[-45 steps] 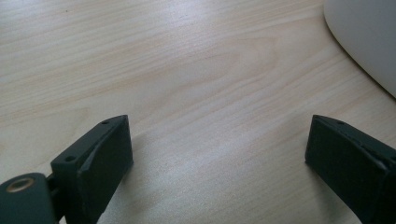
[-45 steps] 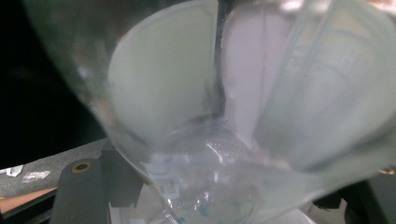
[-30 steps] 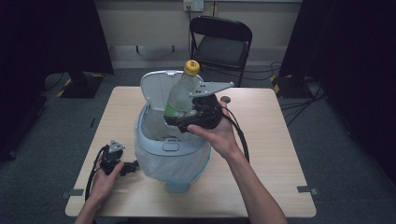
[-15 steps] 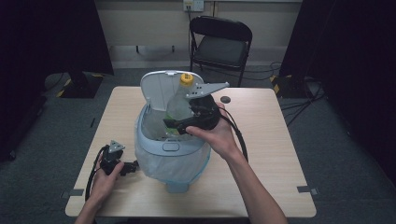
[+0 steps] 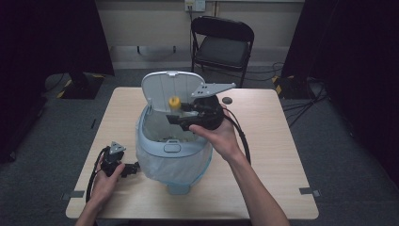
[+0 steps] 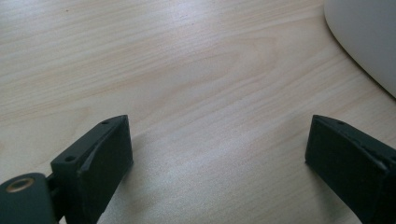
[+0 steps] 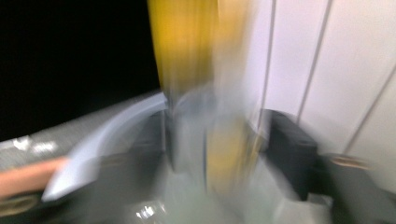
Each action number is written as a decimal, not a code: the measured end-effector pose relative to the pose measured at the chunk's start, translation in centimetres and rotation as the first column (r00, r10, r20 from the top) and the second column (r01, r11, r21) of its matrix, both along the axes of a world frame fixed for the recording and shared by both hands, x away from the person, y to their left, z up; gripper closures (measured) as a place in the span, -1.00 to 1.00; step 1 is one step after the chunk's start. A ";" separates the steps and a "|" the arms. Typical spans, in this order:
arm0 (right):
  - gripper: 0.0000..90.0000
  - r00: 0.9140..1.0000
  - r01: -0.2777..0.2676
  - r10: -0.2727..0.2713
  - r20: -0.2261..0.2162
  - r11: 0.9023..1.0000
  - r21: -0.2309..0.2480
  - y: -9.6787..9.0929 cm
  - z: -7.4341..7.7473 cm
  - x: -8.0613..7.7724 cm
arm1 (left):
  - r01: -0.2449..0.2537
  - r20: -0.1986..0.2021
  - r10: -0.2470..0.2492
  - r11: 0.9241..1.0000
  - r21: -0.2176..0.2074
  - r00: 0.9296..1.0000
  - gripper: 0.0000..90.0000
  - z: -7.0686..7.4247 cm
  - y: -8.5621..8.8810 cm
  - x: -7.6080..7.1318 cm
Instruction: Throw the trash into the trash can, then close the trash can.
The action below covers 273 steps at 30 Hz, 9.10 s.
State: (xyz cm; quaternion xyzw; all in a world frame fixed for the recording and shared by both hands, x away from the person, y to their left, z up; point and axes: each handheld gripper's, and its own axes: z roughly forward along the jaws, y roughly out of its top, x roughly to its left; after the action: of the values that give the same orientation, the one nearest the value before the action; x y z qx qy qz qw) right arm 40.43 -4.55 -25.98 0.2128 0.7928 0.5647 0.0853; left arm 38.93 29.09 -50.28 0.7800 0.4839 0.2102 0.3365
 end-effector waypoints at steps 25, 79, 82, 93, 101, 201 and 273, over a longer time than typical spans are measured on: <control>-0.19 0.997 0.068 -0.068 0.019 0.997 0.023 -2.9 0.1 -0.2 | -0.005 -0.003 0.005 1.000 0.002 1.000 -0.87 0.0 -0.1 0.0; -0.59 0.910 0.414 -0.413 -0.035 0.910 0.019 -8.4 0.9 10.9 | -0.004 -0.007 0.004 1.000 0.001 1.000 -0.88 0.0 -0.1 0.0; -0.59 0.920 0.391 -0.390 -0.040 0.920 0.031 -7.7 1.3 11.2 | -0.004 -0.008 0.004 1.000 -0.001 1.000 -0.88 0.0 -0.1 0.0; -0.48 0.945 0.327 -0.326 -0.030 0.944 0.030 -6.1 1.4 9.9 | -0.008 -0.008 0.008 1.000 -0.001 1.000 -0.88 0.0 -0.1 0.0; -0.45 0.957 0.290 -0.289 -0.041 0.956 0.038 -6.7 1.2 9.1 | -0.004 -0.008 0.004 1.000 0.004 1.000 -0.88 0.0 -0.1 0.0; -0.55 0.998 0.053 -0.049 0.026 0.989 -0.139 -0.3 -1.0 -1.5 | -0.005 -0.007 0.005 1.000 0.004 1.000 -0.88 0.0 -0.1 0.0; -0.64 0.900 0.435 -0.435 0.009 0.899 -0.057 -9.5 -1.8 -0.2 | -0.010 -0.006 0.010 1.000 0.002 1.000 -0.88 0.0 -0.2 0.0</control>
State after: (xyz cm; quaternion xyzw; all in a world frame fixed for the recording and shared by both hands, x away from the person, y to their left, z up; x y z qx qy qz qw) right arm 40.28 -14.02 -27.81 0.3831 0.7413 0.5080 0.2135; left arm 38.88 28.94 -50.27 0.7785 0.4887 0.2102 0.3332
